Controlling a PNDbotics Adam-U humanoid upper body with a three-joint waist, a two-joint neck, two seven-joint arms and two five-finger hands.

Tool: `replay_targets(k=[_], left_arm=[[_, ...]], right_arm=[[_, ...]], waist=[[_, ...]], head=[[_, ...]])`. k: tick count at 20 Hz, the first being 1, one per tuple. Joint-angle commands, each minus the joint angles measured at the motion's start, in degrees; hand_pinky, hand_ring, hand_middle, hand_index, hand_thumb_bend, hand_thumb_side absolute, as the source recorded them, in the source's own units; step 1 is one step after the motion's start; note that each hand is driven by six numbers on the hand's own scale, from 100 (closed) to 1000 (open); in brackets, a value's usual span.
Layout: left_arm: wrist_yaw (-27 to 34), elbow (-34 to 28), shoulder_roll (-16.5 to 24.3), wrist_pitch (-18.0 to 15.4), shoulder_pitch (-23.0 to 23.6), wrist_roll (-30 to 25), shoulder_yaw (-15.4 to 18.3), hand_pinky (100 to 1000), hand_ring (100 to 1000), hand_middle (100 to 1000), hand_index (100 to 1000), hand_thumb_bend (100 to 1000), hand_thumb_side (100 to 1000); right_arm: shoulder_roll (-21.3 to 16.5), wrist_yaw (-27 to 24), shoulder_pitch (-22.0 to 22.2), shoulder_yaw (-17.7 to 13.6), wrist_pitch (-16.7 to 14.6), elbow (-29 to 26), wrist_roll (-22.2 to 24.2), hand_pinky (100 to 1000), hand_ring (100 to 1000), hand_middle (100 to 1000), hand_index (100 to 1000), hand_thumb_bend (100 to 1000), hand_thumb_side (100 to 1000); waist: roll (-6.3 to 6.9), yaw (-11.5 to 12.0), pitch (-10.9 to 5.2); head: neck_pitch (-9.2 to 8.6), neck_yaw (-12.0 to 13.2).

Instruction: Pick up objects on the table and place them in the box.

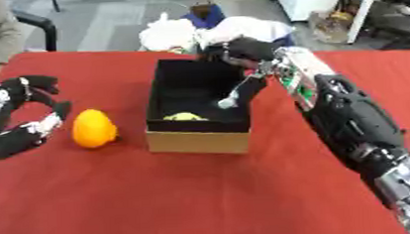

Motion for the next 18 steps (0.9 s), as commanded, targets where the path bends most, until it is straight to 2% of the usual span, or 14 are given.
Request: replay_targets(k=[1, 4, 8, 9, 10, 14, 18], left_arm=[[-1.1, 1.5, 3.7, -0.2, -2.4, 0.0, -0.4, 740, 588, 619, 784, 429, 449], [-3.0, 5.2, 6.5, -0.6, -4.8, -1.3, -2.4, 739, 596, 627, 789, 473, 469], [-6.7, 11.2, 10.2, -1.7, -8.7, -3.3, -5.7, 735, 616, 656, 798, 539, 465], [-7.8, 12.8, 10.8, -2.1, -9.8, -3.8, -6.5, 735, 616, 656, 798, 539, 465], [-9.0, 14.7, 11.3, -2.4, -11.0, -4.3, -7.5, 734, 624, 668, 802, 576, 472], [-15.0, 22.4, 11.4, -3.6, -15.3, -6.2, -10.8, 728, 633, 681, 807, 625, 462], [-21.5, 28.8, 9.7, -5.2, -18.1, -8.4, -12.5, 717, 638, 676, 799, 647, 465]], right_arm=[[-7.0, -7.0, 0.8, -0.9, 2.6, -8.4, -2.5, 758, 797, 815, 912, 546, 439], [-12.2, -12.8, 4.5, -2.0, 5.5, -15.4, -3.5, 751, 787, 801, 907, 541, 407], [-17.0, -17.8, 10.1, -3.5, 8.2, -22.5, -3.8, 747, 781, 788, 908, 521, 403], [-17.7, -18.6, 11.4, -3.9, 8.7, -23.8, -3.8, 746, 780, 786, 908, 588, 347], [-18.4, -19.3, 12.8, -4.3, 9.2, -25.0, -3.9, 745, 779, 783, 909, 505, 407], [-19.9, -21.3, 17.2, -6.2, 11.0, -28.2, -4.6, 740, 772, 773, 911, 473, 403], [-20.3, -22.6, 20.0, -7.6, 12.1, -29.3, -5.5, 736, 766, 765, 913, 444, 407]], waist=[[0.26, -0.5, -1.16], [0.45, -1.6, -1.4], [0.7, -3.3, -1.62], [0.75, -3.6, -1.65], [0.83, -4.0, -1.65], [1.05, -5.0, -1.65], [1.14, -5.6, -1.66]], head=[[-0.04, 0.8], [-0.07, 1.7], [0.03, 2.6], [0.05, 2.7], [0.08, 2.9], [0.25, 3.6], [0.51, 3.9]])
